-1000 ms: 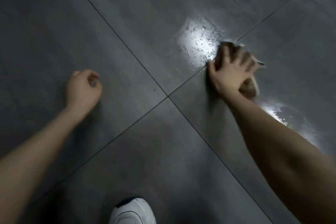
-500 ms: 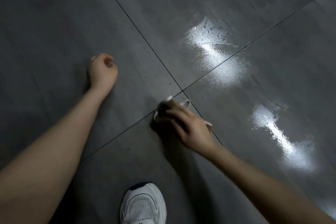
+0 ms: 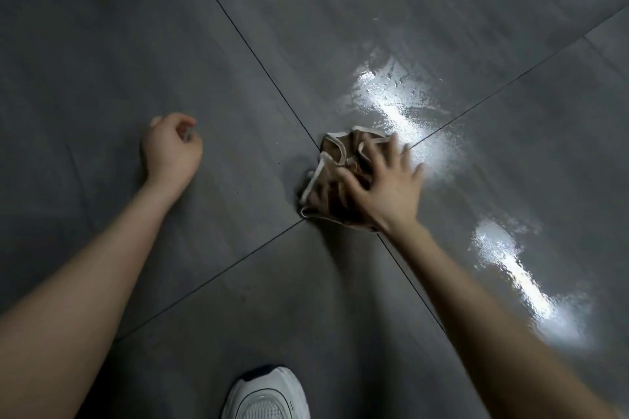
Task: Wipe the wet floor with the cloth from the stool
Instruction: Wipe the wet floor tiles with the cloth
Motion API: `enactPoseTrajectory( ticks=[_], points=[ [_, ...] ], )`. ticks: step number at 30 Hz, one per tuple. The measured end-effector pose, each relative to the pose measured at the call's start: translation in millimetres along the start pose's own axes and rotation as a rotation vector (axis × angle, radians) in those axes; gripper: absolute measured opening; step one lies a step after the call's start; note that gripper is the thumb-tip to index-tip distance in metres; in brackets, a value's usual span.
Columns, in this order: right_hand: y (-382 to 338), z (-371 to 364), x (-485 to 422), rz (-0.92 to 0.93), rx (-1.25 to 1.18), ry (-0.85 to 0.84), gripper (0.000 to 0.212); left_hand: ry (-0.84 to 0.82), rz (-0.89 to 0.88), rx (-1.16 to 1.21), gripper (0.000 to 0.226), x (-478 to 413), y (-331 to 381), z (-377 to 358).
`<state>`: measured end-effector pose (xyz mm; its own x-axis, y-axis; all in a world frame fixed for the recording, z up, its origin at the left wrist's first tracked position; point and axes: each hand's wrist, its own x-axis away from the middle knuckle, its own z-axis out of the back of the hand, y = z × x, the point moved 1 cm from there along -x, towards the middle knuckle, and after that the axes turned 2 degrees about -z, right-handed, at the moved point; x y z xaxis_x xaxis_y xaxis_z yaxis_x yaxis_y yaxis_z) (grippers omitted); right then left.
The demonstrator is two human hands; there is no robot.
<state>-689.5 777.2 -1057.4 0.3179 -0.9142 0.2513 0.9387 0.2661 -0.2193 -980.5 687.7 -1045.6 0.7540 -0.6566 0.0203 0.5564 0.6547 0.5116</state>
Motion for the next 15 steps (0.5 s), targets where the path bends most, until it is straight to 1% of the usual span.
enactPoseTrajectory(
  ticks=[2, 3, 5, 7, 9, 10, 11, 12, 13, 15],
  points=[
    [-32, -31, -9, 0.046, 0.062, -0.085, 0.089, 0.011, 0.006, 0.007, 0.029, -3, -4, -2],
    [-50, -45, -8, 0.11, 0.09, -0.088, 0.088, 0.015, 0.001, 0.011, 0.029, -4, -5, -2],
    [-87, -70, 15, 0.377, 0.119, -0.087, 0.077, 0.026, 0.009, 0.006, 0.03, -9, -9, 0],
    [-107, -86, 60, 0.644, 0.123, -0.111, 0.07, 0.026, 0.035, 0.003, 0.03, -12, -14, 3],
    [-94, -89, 89, 0.793, 0.111, -0.152, 0.066, 0.029, 0.057, -0.002, 0.031, -14, -20, 7],
    [-77, -84, 86, 0.85, 0.105, -0.149, 0.064, 0.028, 0.055, -0.006, 0.031, -14, -23, 7],
    [-58, -78, 72, 0.865, 0.116, -0.107, 0.063, 0.024, 0.049, -0.012, 0.031, -13, -27, 8],
    [-38, -71, 50, 0.814, 0.139, -0.071, 0.064, 0.019, 0.04, -0.02, 0.031, -13, -30, 9],
    [-19, -62, 21, 0.687, 0.159, -0.02, 0.066, 0.013, 0.033, -0.027, 0.031, -13, -34, 10],
    [9, -39, -44, 0.3, 0.168, 0.045, 0.073, 0.002, 0.037, -0.04, 0.031, -14, -44, 13]
  ],
)
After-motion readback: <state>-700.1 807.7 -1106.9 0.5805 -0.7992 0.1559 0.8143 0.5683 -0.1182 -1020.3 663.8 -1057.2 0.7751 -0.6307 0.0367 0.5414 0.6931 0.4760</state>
